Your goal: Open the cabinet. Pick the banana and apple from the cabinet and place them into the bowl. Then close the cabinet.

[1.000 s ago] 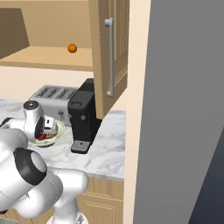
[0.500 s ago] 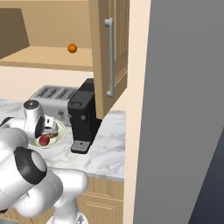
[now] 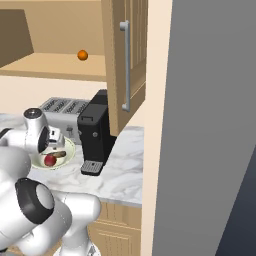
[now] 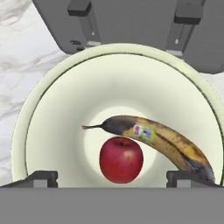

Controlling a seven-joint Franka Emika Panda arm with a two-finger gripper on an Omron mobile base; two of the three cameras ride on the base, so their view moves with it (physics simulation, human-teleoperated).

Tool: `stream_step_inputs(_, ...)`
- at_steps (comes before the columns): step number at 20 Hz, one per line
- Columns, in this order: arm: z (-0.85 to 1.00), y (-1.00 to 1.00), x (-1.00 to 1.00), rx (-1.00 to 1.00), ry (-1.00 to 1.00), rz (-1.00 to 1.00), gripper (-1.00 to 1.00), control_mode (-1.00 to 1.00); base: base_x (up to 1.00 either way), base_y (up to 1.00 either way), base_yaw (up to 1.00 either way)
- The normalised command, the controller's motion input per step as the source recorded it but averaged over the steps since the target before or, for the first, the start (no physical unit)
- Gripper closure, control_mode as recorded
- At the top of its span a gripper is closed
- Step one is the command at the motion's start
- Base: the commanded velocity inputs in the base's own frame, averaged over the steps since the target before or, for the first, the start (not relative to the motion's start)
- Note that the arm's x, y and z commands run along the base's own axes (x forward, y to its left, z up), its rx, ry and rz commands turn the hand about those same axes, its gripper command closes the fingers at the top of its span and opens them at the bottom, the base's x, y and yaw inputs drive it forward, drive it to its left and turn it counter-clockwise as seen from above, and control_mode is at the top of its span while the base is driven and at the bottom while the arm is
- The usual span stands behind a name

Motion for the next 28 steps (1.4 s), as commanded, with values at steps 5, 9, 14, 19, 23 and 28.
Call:
stream_step_inputs(5,0.45,0.00,-0.18,0.00,0.00,0.00,-1.00,-1.00,0.00,0.00,0.00)
stream_step_inputs(9,0.49,-0.03,-0.25,0.00,0.00,0.00,-1.00,-1.00,0.00,0.00,0.00)
stream_step_inputs(14,0.51,-0.07,-0.26,0.00,0.00,0.00,-1.00,-1.00,0.00,0.00,0.00)
stream_step_inputs(19,0.48,-0.07,-0.27,0.00,0.00,0.00,-1.00,-1.00,0.00,0.00,0.00)
stream_step_inputs(23,0.46,-0.08,-0.28,0.00,0.00,0.00,-1.00,-1.00,0.00,0.00,0.00)
stream_step_inputs(28,0.47,-0.14,-0.31,0.00,0.00,0.00,-1.00,-1.00,0.00,0.00,0.00)
